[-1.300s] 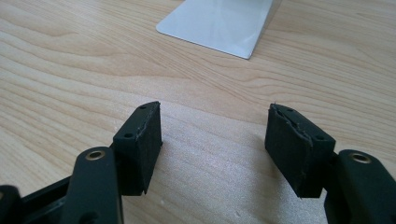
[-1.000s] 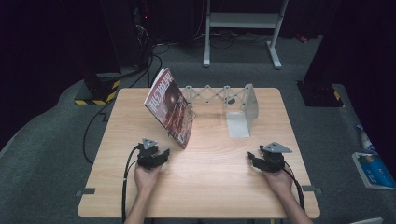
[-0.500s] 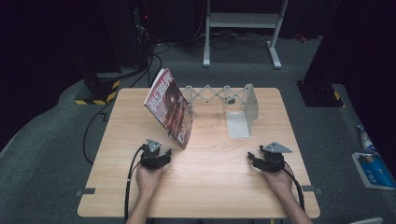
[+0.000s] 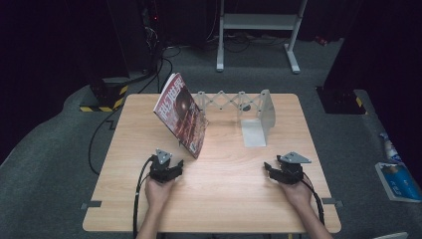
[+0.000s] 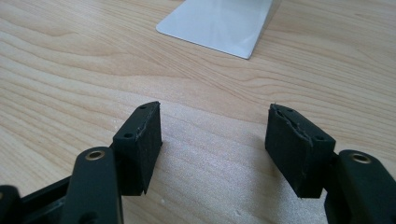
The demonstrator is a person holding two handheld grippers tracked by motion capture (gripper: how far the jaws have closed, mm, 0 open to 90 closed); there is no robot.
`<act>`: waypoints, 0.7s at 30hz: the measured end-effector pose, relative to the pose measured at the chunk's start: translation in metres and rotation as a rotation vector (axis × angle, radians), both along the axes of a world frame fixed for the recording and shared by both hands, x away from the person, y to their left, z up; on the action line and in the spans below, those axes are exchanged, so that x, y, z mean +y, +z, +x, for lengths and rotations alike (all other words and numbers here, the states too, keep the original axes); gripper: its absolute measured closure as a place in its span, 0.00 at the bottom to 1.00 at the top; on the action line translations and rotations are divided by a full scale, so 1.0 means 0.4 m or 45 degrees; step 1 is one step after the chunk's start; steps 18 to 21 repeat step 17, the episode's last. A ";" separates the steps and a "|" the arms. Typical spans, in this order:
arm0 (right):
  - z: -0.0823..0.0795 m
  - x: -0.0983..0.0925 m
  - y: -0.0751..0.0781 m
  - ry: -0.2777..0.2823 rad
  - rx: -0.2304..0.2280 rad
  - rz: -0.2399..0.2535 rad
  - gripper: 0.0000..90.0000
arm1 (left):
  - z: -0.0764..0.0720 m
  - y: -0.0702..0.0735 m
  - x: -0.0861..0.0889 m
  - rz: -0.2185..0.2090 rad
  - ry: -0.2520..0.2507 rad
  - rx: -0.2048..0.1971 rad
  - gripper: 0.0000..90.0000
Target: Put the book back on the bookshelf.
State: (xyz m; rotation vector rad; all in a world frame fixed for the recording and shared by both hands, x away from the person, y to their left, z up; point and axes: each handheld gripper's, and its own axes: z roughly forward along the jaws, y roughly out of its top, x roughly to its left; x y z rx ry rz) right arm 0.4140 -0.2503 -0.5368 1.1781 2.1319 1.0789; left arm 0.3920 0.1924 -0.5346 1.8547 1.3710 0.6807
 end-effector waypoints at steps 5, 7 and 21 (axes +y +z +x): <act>0.000 0.000 0.000 -0.001 0.001 0.002 0.40 | -0.002 0.000 0.001 0.000 -0.001 0.003 0.40; 0.000 0.000 0.000 -0.002 0.002 0.003 0.40 | -0.002 0.000 0.001 0.003 -0.002 0.000 0.40; 0.000 0.001 0.000 -0.001 0.003 0.004 0.40 | -0.002 0.000 0.001 0.000 0.002 0.000 0.40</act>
